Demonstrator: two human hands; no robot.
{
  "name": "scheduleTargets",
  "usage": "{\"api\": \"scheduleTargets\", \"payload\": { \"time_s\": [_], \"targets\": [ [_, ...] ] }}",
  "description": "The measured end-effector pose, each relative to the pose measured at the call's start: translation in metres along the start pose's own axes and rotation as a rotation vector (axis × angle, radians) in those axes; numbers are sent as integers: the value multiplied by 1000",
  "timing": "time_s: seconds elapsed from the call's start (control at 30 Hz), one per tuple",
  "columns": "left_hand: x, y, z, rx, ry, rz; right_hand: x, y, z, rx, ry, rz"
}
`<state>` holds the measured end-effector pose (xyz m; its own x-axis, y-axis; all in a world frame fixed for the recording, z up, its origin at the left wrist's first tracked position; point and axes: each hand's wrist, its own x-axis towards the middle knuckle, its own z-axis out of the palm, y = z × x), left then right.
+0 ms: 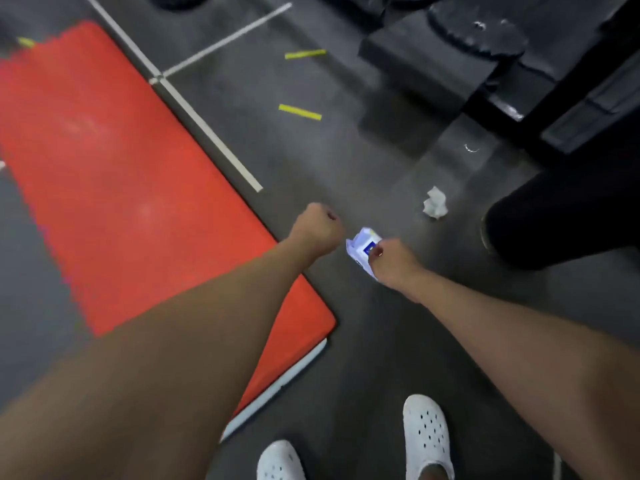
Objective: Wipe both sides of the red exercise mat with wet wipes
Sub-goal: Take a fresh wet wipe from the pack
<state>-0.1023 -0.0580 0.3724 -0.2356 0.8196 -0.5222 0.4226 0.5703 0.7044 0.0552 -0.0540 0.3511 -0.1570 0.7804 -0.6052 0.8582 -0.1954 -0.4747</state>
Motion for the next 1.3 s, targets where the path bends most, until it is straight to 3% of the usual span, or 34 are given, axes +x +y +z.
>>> {"api": "scheduleTargets", "payload": {
  "time_s": [0.1, 0.3, 0.43, 0.67, 0.97, 1.1, 1.2, 1.3],
  "targets": [
    [56, -76, 73, -113, 15, -37, 74, 65, 65, -135, -20, 37],
    [164, -192, 204, -267, 114, 27, 208, 183, 172, -393, 377, 20],
    [218, -231, 252, -299, 155, 107, 281, 227, 196, -463, 508, -132],
    [251, -248, 293, -327, 146, 223, 322, 240, 211, -393, 605, -164],
    [218, -287, 273, -295, 468, 97, 279, 221, 242, -209, 366, -400],
    [215, -314, 261, -264, 379, 186, 279, 218, 233, -481, 374, -524],
    [203, -318, 250, -202, 240, 245, 271, 211, 231, -695, 349, -484],
    [193, -320, 244, -54, 133, 272, 268, 205, 237, -749, 329, -452]
  ]
}}
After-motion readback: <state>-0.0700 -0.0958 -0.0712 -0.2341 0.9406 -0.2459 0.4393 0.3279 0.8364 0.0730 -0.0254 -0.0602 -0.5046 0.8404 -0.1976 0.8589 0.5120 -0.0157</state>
